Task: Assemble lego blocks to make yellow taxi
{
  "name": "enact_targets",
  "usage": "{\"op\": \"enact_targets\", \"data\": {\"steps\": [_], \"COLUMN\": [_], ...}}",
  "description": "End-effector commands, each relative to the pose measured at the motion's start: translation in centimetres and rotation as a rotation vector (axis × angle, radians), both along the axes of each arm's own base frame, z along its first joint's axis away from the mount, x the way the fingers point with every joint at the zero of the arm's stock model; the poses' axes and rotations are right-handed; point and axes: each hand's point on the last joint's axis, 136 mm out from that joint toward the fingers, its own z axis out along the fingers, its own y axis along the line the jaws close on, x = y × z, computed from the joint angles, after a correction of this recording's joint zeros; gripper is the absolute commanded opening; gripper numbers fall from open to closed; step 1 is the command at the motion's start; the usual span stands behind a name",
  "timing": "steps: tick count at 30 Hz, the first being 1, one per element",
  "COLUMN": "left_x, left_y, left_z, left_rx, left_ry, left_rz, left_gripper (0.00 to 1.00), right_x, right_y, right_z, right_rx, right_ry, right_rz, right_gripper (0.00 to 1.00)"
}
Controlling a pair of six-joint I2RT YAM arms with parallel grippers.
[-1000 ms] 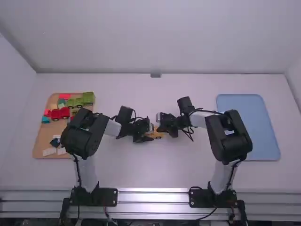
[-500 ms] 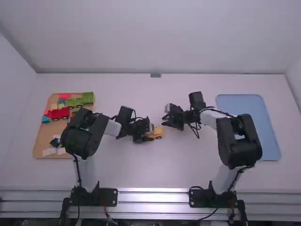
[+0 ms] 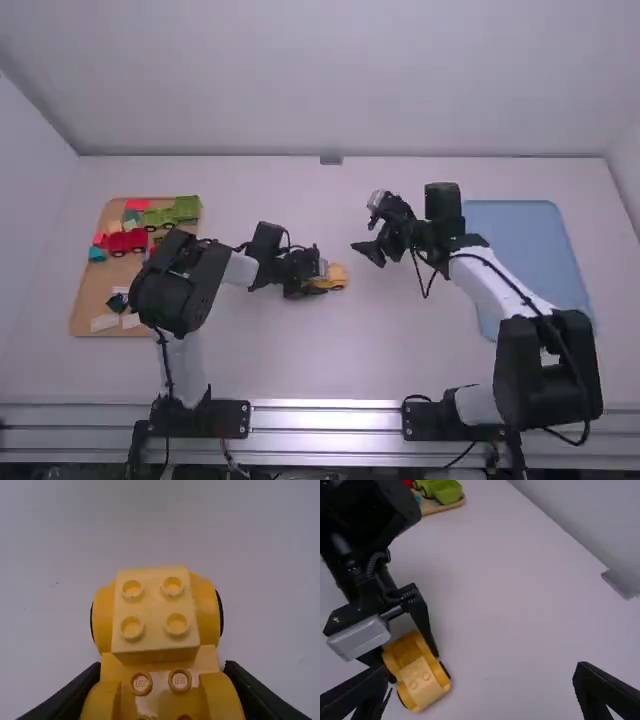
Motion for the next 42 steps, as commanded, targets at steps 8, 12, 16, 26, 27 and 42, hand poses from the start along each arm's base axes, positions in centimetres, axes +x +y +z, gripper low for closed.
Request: {"op": "enact_targets", "data": {"steps": [8, 12, 16, 26, 27, 42], "left_x": [0.2, 0.1, 0.7, 3.2, 3.2, -1.4], "left_y": [-0.3, -0.2, 0.1, 5.0, 5.6, 22.0], "left_z": [-0.1, -0.2, 0.5, 13.4, 14.3, 27.8], "left_rx": [0.04, 0.038, 0.029, 0.043, 0.055, 0.002], "left_ry": [-0.012, 0.001, 0.006, 0.052, 0.066, 0.025], "left_rz": [-0.051, -0.042, -0.01, 0.346, 0.398, 1.617], "left_gripper": [0.74, 0.99, 0.99, 0.99, 0.99, 0.99], "right_x": [-0.6, -0.7, -0.8, -0.5, -0.5, 0.4], "right_y": [-0.6, -0.9, -1.7, -1.8, -1.8, -1.5], "right_z": [-0.2, 0.6, 1.4, 2.0, 2.1, 4.1], "right_rx": [-0.006, 0.003, 0.007, 0.017, 0.019, 0.061], "right_ry": [-0.045, -0.059, -0.066, -0.09, -0.096, -0.181], "right_rz": [-0.277, -0.282, -0.301, -0.303, -0.303, -0.303], "right_gripper": [0.99, 0.99, 0.99, 0.99, 0.98, 0.98]}}
